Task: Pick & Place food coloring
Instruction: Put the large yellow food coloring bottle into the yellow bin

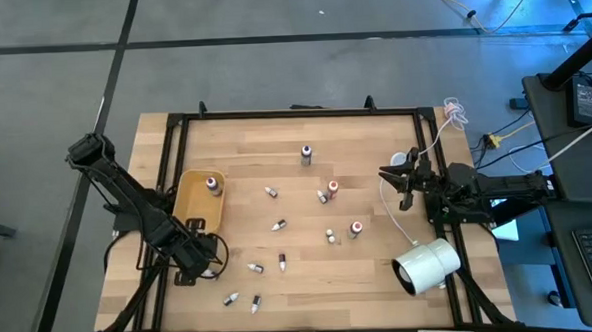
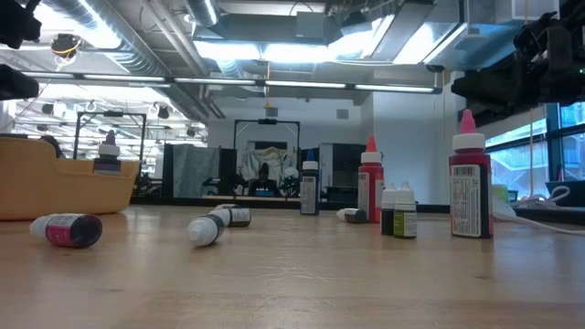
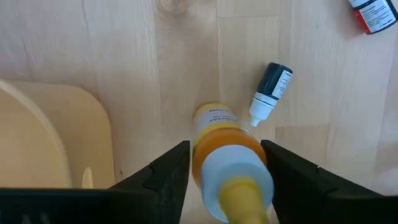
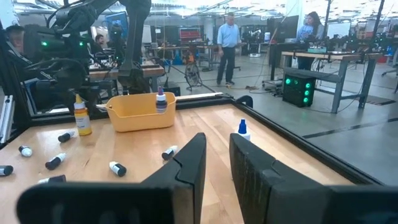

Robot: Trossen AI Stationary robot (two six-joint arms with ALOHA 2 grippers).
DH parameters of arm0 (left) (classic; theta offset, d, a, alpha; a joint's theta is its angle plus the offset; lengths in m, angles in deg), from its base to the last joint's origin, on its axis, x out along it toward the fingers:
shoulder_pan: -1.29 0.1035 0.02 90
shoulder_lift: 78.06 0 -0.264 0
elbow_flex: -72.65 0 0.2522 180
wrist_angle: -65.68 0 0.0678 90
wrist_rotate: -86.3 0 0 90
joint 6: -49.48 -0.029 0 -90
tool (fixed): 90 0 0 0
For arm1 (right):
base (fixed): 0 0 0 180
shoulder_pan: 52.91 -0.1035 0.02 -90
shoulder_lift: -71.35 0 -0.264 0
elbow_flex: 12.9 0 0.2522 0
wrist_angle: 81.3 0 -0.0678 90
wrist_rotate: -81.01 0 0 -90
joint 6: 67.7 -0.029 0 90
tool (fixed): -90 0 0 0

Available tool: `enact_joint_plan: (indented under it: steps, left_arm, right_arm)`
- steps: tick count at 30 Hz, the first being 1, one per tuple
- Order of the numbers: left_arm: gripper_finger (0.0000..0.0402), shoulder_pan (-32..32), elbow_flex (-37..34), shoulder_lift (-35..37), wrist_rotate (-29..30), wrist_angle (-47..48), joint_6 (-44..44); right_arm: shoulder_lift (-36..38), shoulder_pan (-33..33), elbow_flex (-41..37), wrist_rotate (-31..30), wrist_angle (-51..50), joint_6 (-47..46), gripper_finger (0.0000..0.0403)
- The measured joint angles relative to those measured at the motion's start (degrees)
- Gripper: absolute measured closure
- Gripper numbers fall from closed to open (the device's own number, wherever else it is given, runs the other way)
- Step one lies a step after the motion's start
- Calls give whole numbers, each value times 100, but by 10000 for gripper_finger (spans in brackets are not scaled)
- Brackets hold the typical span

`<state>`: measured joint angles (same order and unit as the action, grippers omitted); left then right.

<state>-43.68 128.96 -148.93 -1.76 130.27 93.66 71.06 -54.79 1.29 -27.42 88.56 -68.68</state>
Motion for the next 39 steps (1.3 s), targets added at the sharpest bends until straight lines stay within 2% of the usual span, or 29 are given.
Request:
enact_joint_plan:
  steps: [4,10,19,24,26,29,32,39]
  left_arm:
    - [250,0,4,0,0,4,16]
    - [252,59,231,0,-14,67,396]
    - [252,425,1349,0,174,1042,881]
    - [252,948,2003,0,1287,2079,1621]
    - [252,1217,2193,4,1544,2586,1927]
    - [252,1718,2302,4,1453,3265,2391]
    - [252,2148,2199,4,1351,3682,2433]
    - [251,2990,1637,21,1231,3074,1723]
  right_arm:
    - [-2,0,0,0,-1,9,327]
    - [0,1,0,0,0,11,327]
    - [0,1,0,0,0,16,327]
    - [0,-1,0,0,0,18,327]
    - [-2,-1,0,0,0,16,327]
    - [-2,-1,-2,0,0,13,327]
    - [-2,0,0,0,0,18,327]
    - [0,-1,0,0,0,18,327]
